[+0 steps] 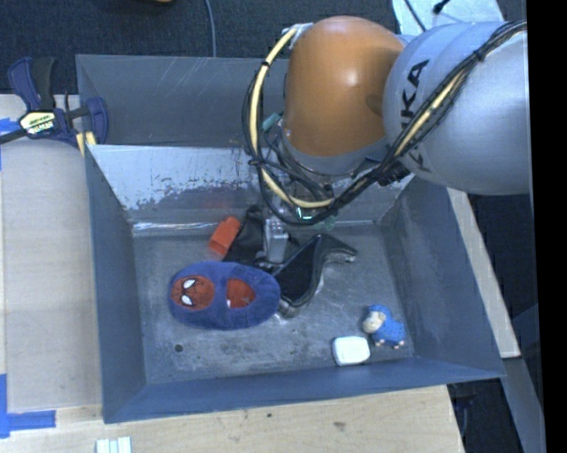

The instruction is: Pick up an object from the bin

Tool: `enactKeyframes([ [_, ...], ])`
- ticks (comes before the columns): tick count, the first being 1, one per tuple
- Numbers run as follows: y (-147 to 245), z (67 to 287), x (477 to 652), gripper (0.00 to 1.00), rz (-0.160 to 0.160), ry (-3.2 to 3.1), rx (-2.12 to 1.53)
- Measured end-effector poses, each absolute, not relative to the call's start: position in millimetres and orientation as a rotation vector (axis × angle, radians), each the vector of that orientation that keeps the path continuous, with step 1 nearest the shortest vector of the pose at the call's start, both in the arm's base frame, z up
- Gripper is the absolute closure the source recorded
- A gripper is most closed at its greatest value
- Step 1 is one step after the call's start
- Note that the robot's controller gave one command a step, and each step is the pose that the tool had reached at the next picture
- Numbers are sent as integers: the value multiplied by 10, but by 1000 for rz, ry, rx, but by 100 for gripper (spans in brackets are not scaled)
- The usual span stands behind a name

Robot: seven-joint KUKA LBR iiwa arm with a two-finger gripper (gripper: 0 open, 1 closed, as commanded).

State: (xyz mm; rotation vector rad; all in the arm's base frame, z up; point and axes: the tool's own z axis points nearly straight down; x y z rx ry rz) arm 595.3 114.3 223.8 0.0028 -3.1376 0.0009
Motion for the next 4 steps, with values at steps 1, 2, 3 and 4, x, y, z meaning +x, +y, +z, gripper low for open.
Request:
enactKeyframes([
  [1, 1207, 1408, 5459, 0, 2, -3133, -52],
  [2, 1213, 723, 5966, 0, -9, -3139, -265],
  [3, 1203, 764, 5979, 100, -8, -3145, -265],
  [4, 1146, 1496, 5920, 100, -4, -3143, -241],
])
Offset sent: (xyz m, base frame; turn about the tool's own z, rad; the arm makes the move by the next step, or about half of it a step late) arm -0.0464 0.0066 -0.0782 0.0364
